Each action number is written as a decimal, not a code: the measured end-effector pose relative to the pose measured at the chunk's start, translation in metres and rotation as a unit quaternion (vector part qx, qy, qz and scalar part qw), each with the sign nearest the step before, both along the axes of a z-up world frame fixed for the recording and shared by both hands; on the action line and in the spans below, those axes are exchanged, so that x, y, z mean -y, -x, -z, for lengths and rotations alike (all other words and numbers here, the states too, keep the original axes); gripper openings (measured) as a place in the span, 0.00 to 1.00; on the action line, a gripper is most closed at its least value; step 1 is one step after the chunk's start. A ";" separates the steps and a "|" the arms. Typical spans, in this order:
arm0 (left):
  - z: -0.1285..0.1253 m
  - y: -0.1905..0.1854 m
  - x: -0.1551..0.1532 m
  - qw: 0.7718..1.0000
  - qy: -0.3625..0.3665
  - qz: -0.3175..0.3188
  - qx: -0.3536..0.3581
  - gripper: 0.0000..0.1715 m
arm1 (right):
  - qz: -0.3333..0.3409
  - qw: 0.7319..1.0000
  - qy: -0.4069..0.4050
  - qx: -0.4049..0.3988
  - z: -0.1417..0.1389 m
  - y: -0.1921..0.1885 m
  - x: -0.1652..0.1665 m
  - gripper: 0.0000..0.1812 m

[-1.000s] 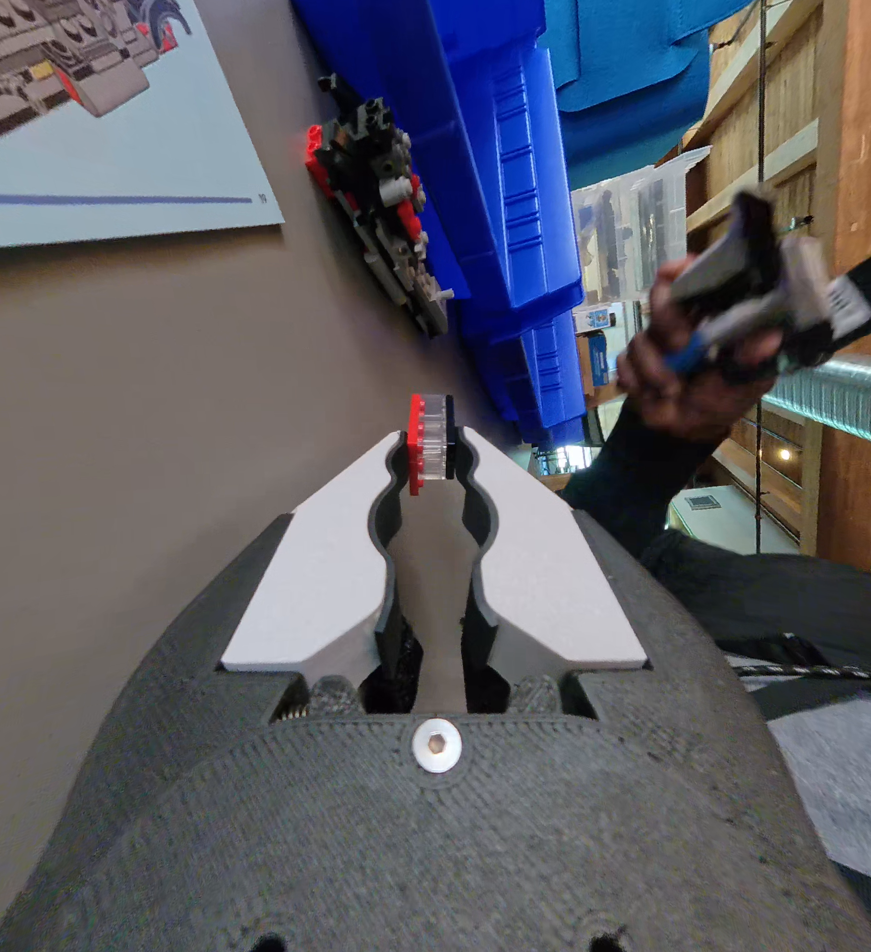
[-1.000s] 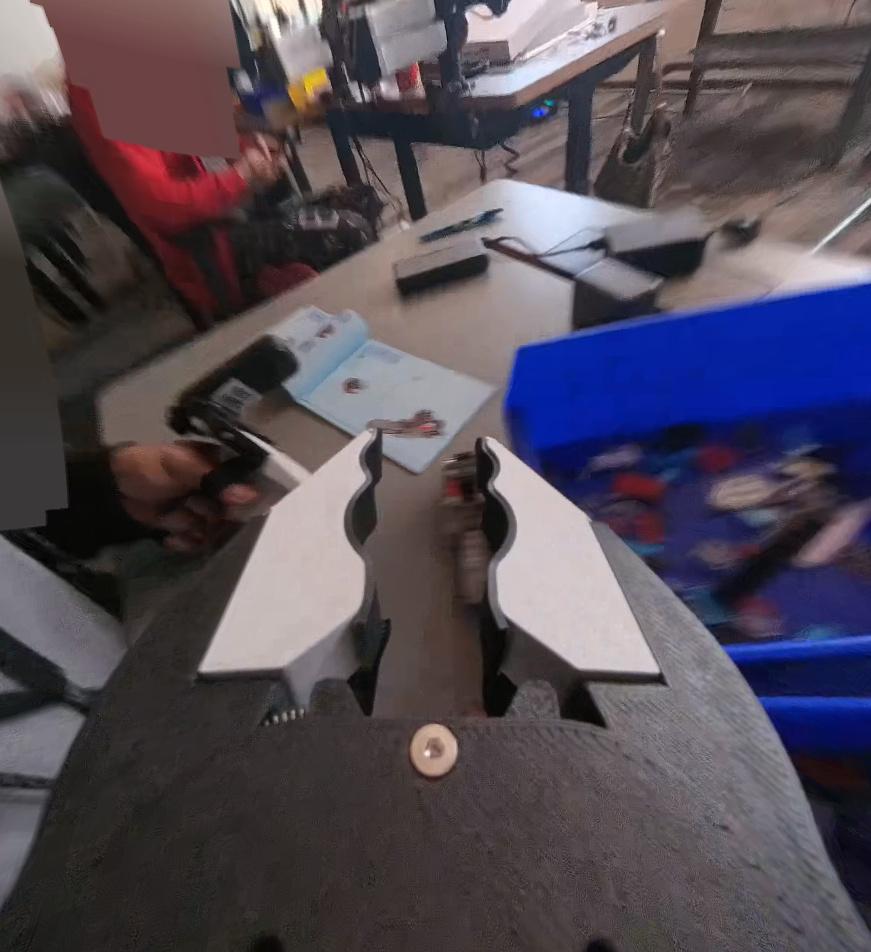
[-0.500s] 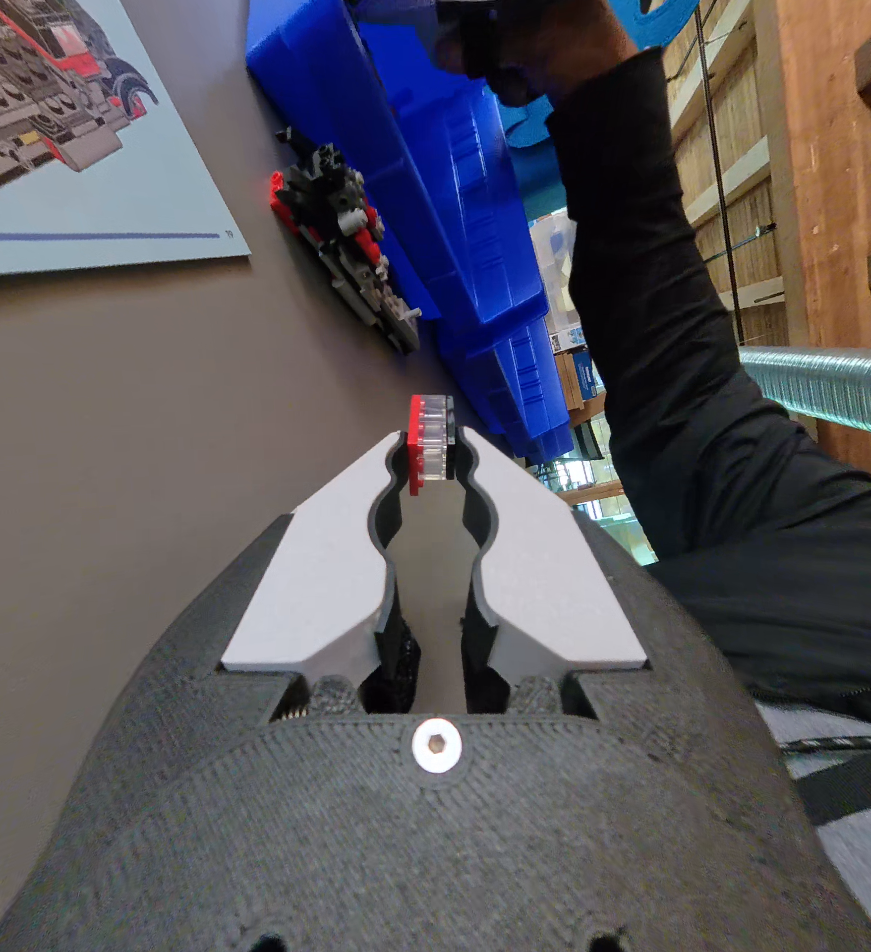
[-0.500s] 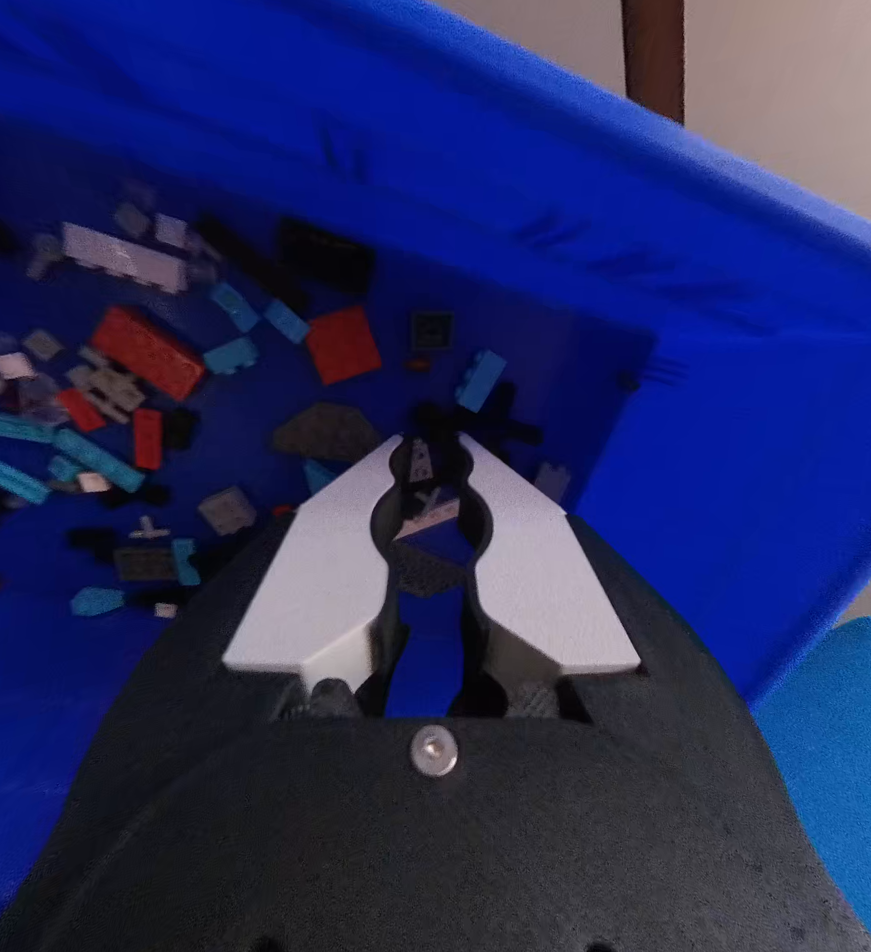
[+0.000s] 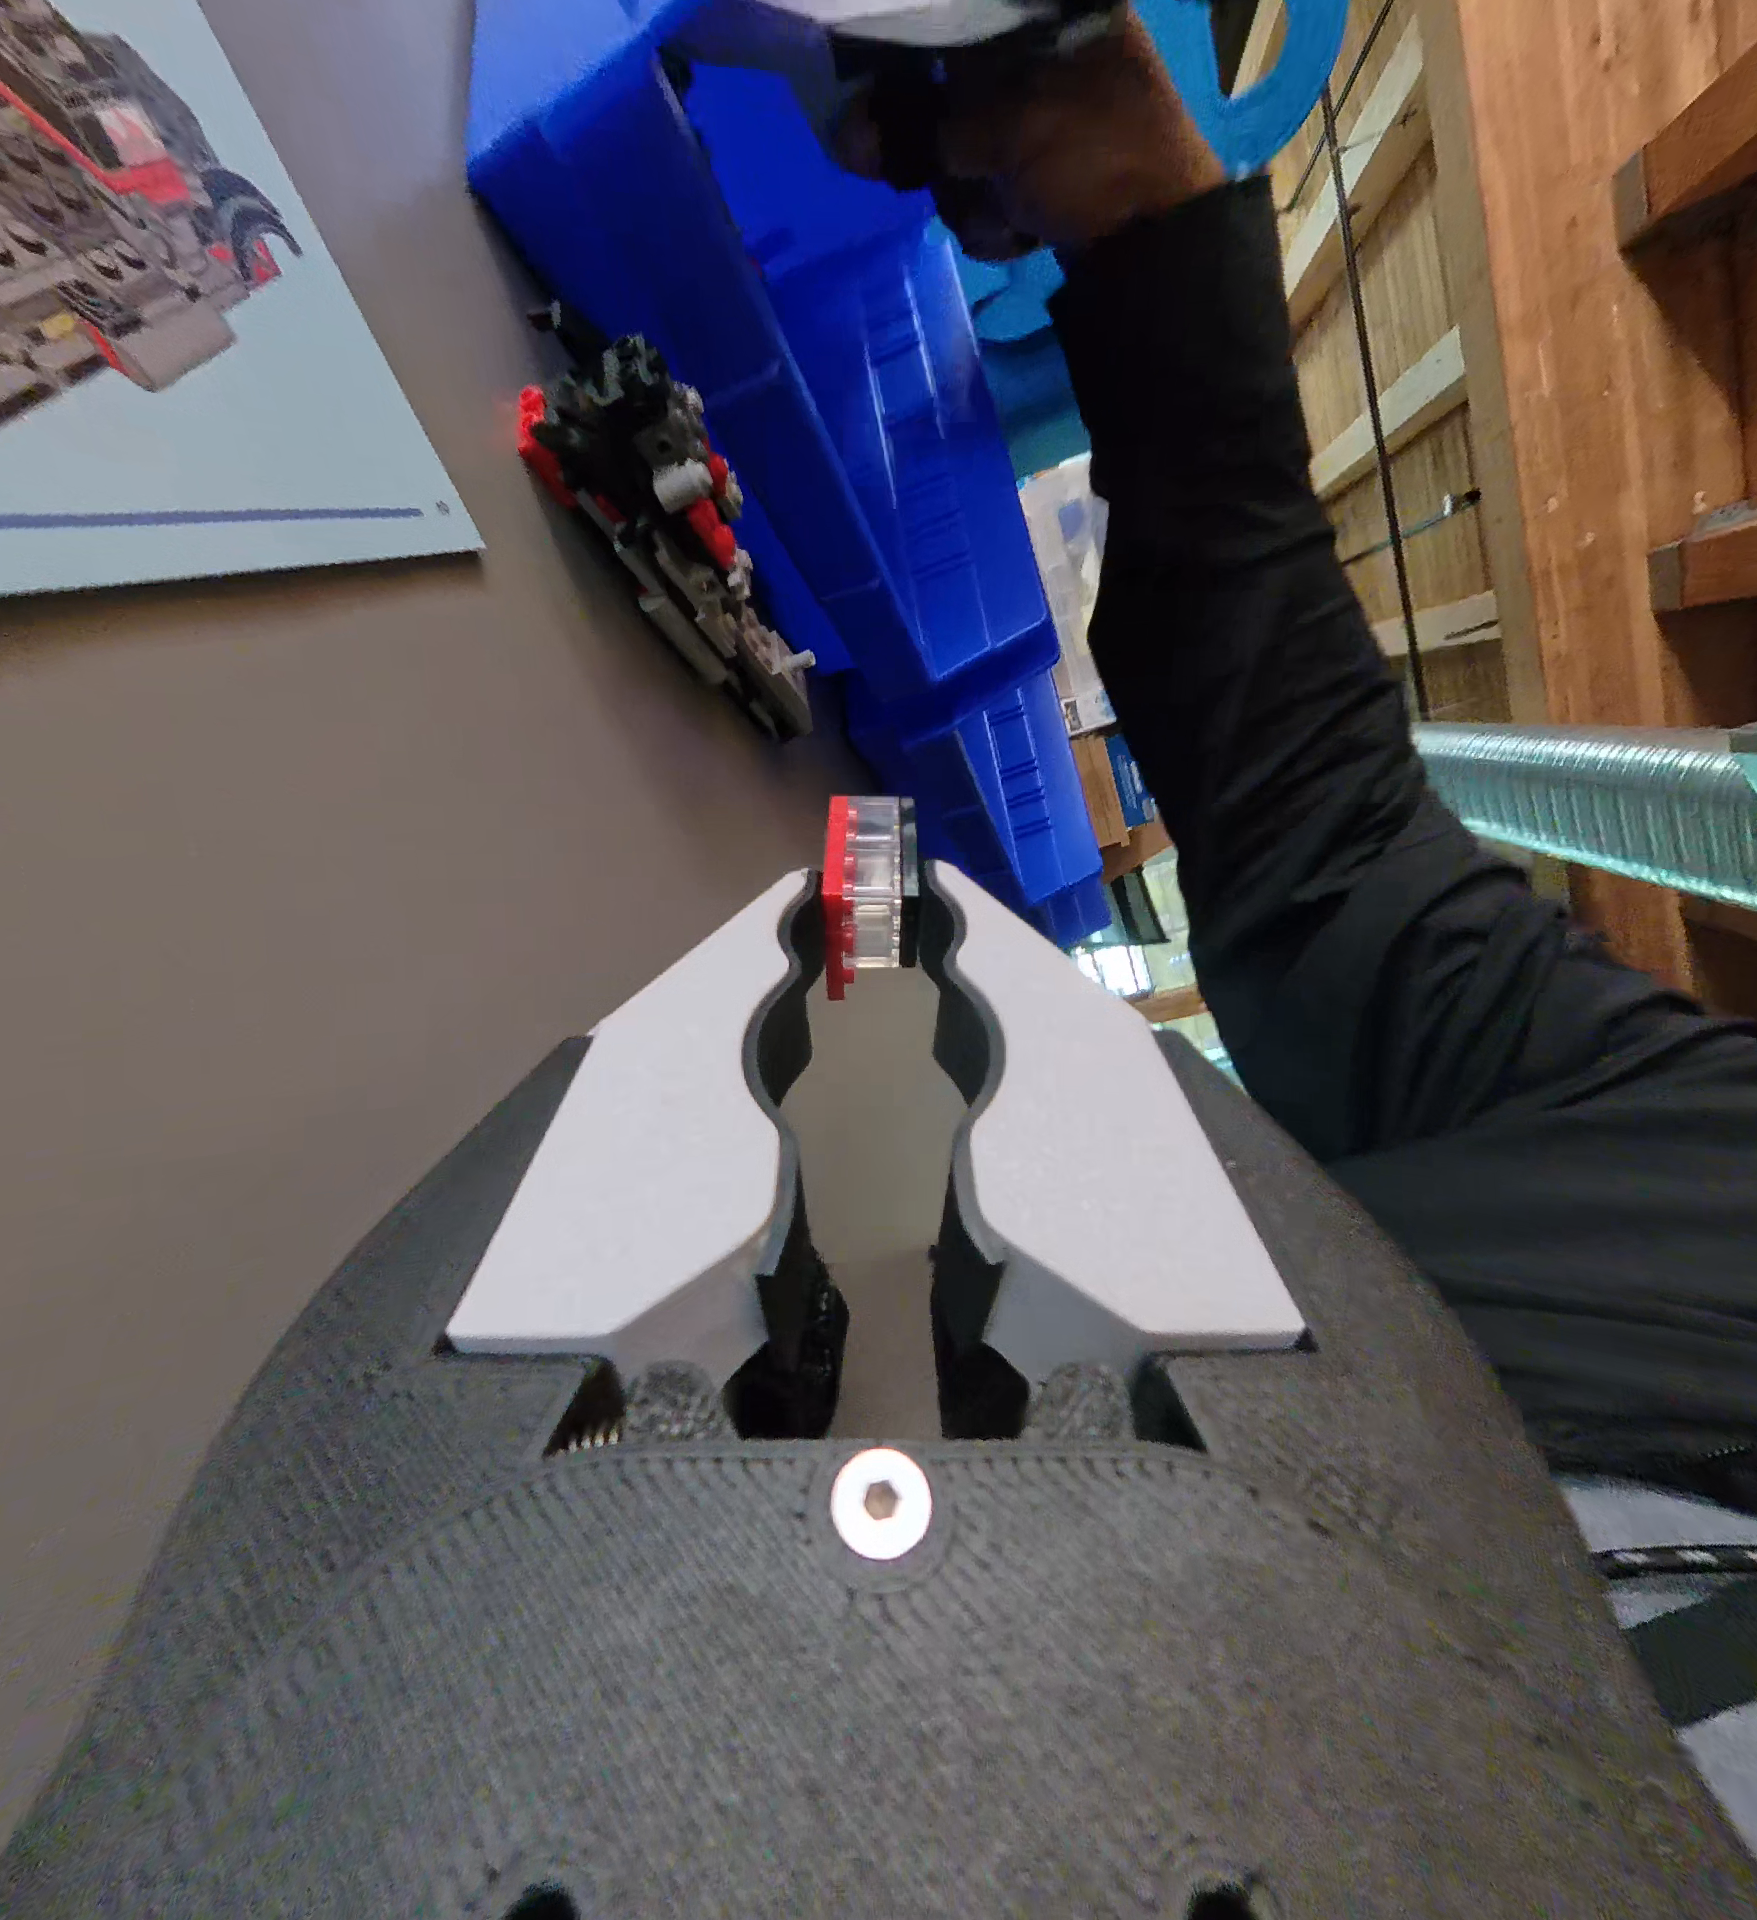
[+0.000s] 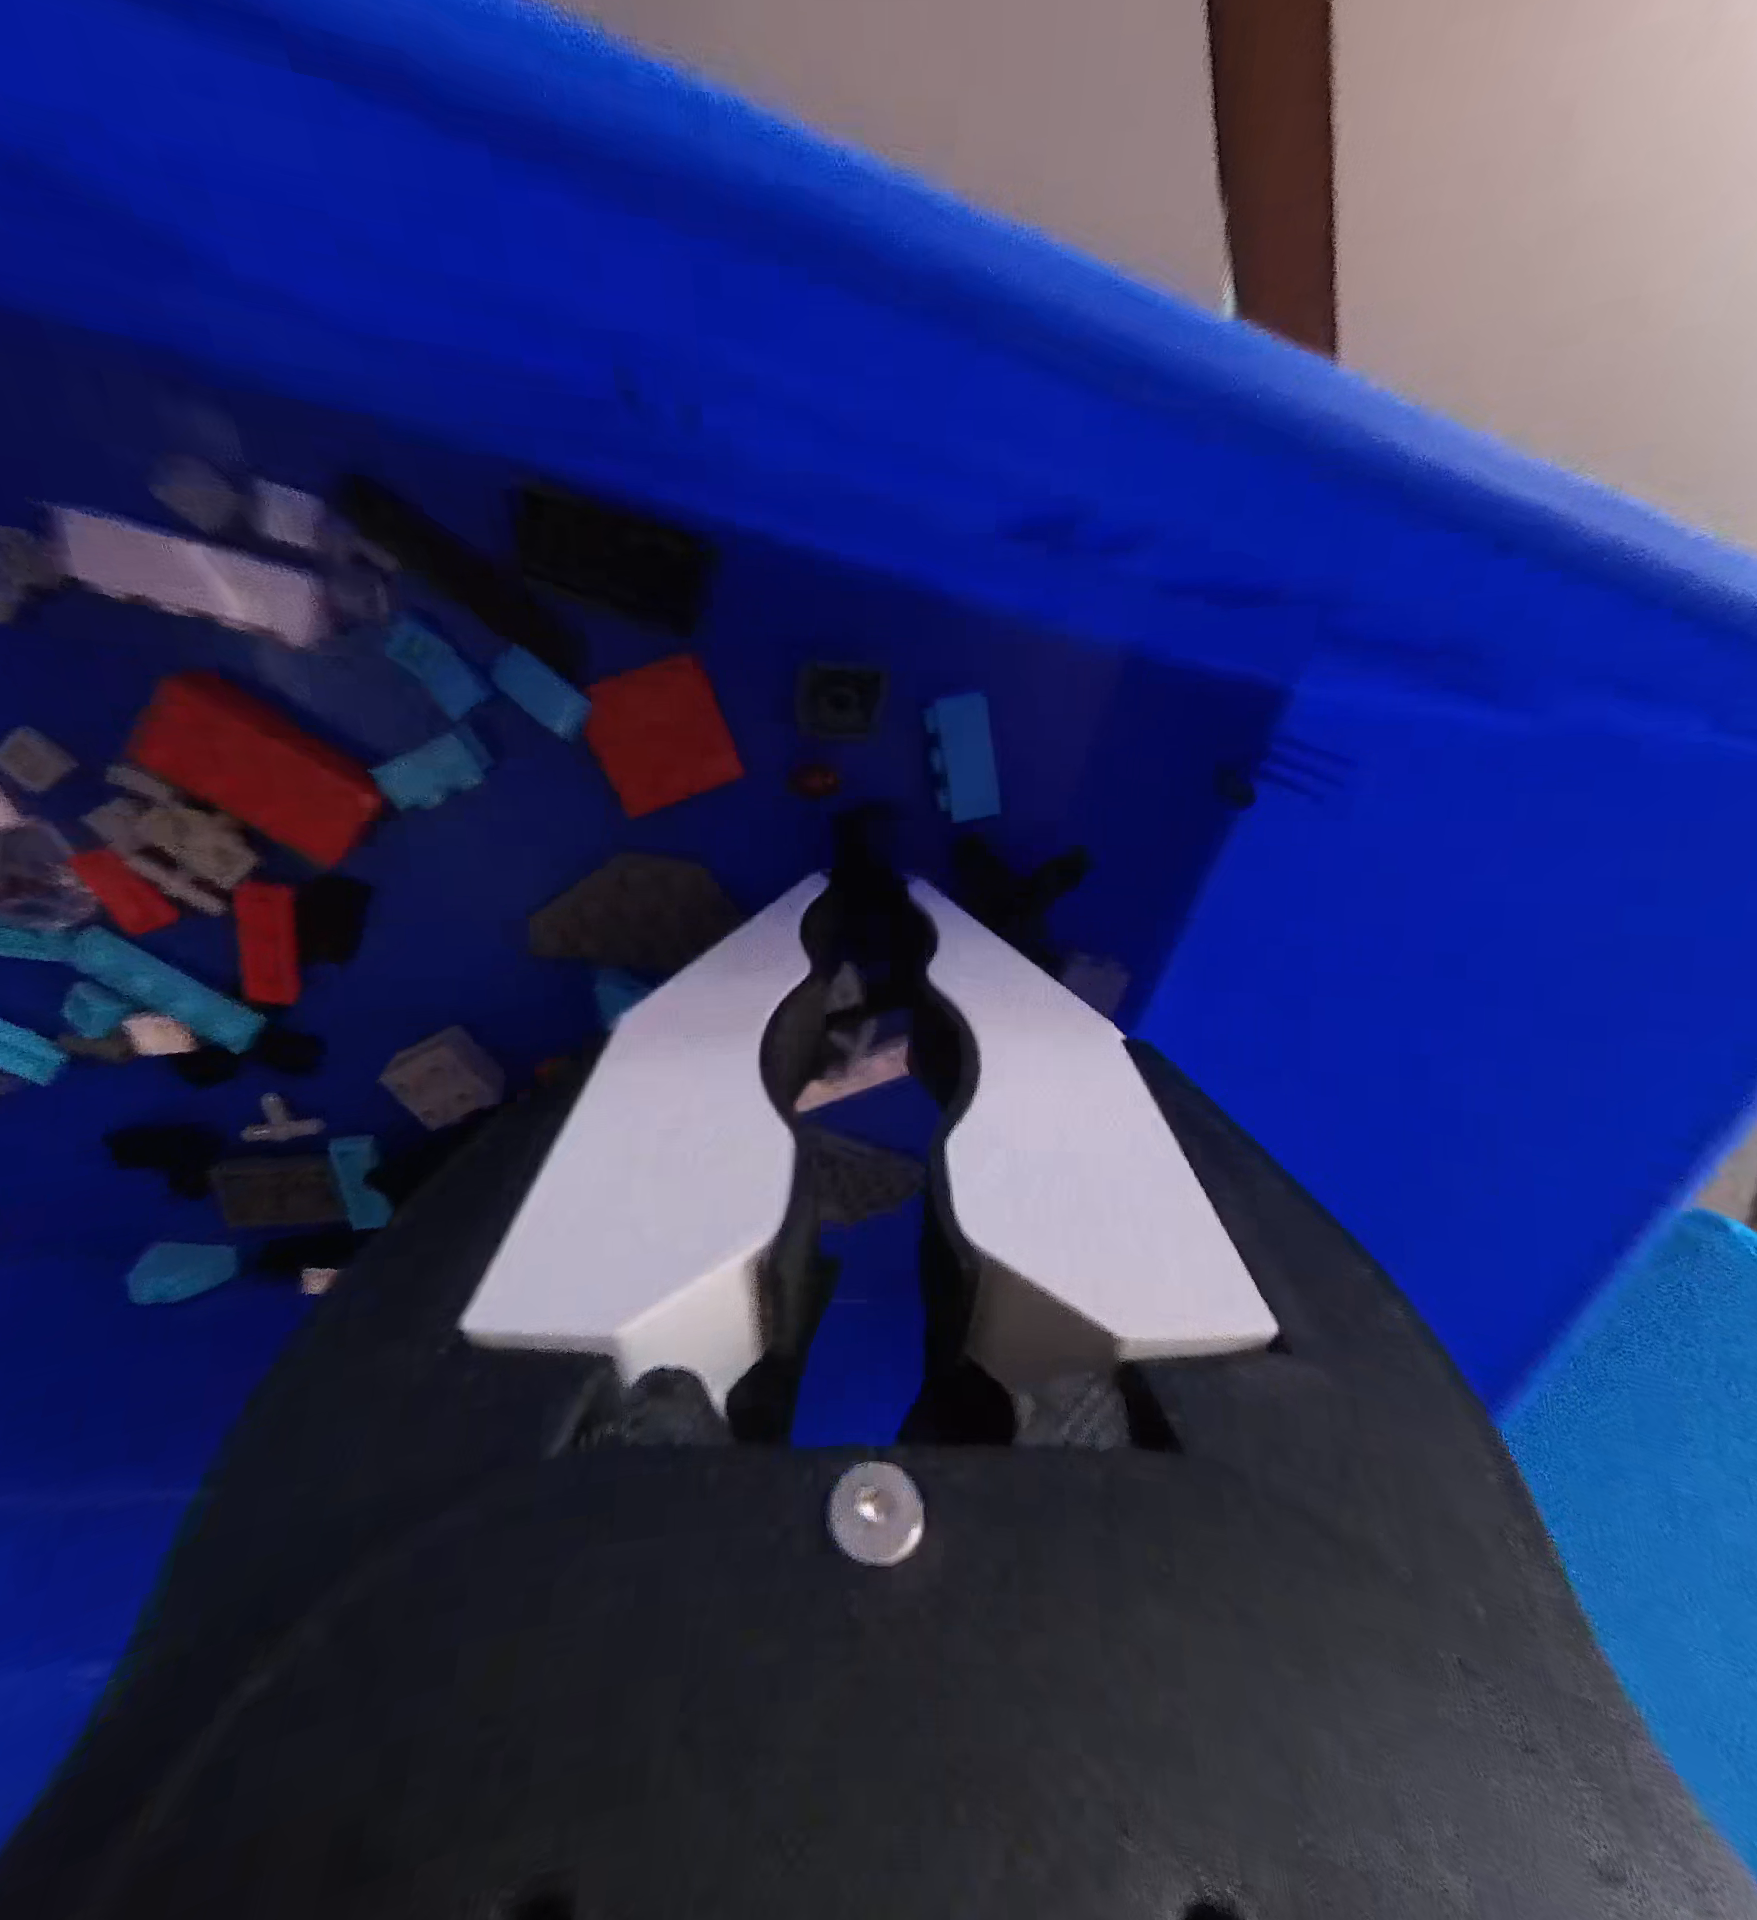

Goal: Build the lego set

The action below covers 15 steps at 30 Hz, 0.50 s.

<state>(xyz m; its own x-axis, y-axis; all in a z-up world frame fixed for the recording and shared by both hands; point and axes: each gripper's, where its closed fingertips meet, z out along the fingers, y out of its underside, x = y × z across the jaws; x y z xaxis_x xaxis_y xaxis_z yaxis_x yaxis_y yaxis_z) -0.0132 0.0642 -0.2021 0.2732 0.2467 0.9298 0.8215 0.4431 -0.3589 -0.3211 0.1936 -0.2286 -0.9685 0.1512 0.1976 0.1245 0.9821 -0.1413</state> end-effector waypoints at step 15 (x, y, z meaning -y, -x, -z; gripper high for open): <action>-0.012 0.010 0.038 0.981 -0.171 -0.069 0.068 0.10 | -0.130 0.885 0.427 -0.131 -0.121 -0.275 0.137 0.04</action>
